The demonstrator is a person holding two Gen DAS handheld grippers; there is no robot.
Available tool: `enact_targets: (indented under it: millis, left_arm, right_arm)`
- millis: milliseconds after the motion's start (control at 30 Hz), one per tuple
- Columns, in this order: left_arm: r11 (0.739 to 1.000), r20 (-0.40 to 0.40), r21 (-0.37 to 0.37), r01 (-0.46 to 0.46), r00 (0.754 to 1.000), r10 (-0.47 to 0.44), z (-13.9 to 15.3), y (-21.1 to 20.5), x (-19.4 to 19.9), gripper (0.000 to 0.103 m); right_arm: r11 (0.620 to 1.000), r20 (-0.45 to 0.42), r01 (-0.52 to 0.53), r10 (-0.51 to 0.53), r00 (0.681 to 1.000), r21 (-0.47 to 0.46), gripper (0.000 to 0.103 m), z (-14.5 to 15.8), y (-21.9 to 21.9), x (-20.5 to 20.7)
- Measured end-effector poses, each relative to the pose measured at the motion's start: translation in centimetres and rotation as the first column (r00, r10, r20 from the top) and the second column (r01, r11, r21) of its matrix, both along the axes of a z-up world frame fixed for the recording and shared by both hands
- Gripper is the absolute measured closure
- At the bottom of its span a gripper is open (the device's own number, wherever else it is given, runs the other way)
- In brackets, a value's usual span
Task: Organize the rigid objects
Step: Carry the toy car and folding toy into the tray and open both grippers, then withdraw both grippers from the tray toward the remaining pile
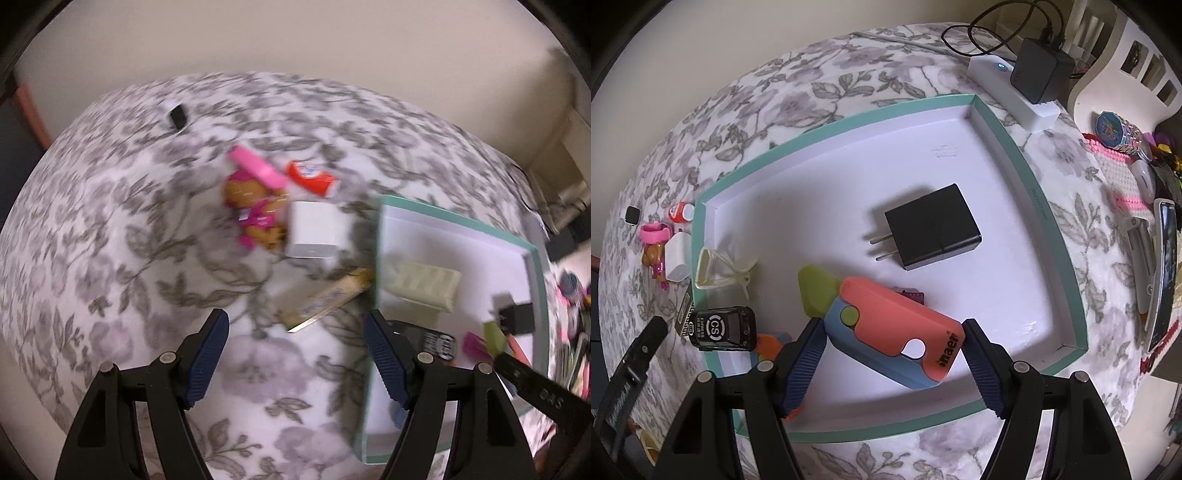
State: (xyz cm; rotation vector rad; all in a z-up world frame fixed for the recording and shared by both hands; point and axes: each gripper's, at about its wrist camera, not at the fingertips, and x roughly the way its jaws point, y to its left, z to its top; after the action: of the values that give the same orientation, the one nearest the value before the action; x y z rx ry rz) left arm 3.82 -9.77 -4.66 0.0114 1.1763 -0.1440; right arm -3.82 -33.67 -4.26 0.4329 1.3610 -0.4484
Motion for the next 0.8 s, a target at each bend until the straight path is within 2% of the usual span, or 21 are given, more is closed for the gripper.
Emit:
enact_targets:
  millis: [100, 133, 200, 267, 333, 433, 633, 800]
  left_arm:
    - [0.999, -0.014, 0.011, -0.052, 0.999, 0.052, -0.5, 1.1, 0.3, 0.023]
    - [0.998, -0.018, 0.013, -0.062, 0.998, 0.063, -0.7, 1.4, 0.5, 0.013]
    - [0.996, -0.013, 0.02, -0.089, 0.996, 0.089, -0.9, 2.1, 0.7, 0.007]
    - [0.994, -0.007, 0.022, -0.104, 0.995, 0.104, -0.9, 2.6, 0.8, 0.007]
    - [0.993, -0.004, 0.018, -0.114, 0.993, 0.114, -0.8, 2.9, 0.9, 0.006]
    - [0.991, 0.003, 0.01, -0.132, 0.991, 0.132, -0.6, 3.3, 0.9, 0.006]
    - [0.985, 0.012, -0.008, -0.17, 0.985, 0.171, -0.3, 4.5, 1.2, 0.006]
    - [0.975, -0.018, -0.042, -0.217, 0.976, 0.216, -0.6, 6.0, 1.7, 0.006]
  right_arm:
    - [1.0, -0.015, -0.013, 0.013, 1.0, -0.024, 0.026, -0.2, 0.3, 0.2]
    - [0.999, -0.019, -0.018, 0.017, 1.0, -0.027, 0.025, -0.3, 0.3, 0.2]
    - [0.999, -0.014, -0.029, 0.028, 0.999, -0.03, 0.024, -0.3, 0.5, 0.4]
    - [0.998, -0.003, -0.039, 0.039, 0.999, -0.044, 0.021, -0.1, 0.7, 0.5]
    - [0.997, 0.014, -0.047, 0.048, 0.999, -0.061, 0.012, 0.2, 0.8, 0.6]
    - [0.996, 0.037, -0.05, 0.053, 0.998, -0.08, 0.004, 0.6, 1.0, 0.7]
    - [0.994, 0.08, -0.052, 0.06, 0.995, -0.093, 0.004, 1.2, 1.2, 0.8]
    - [0.993, 0.12, -0.074, 0.085, 0.989, -0.094, 0.004, 2.2, 2.1, 1.0]
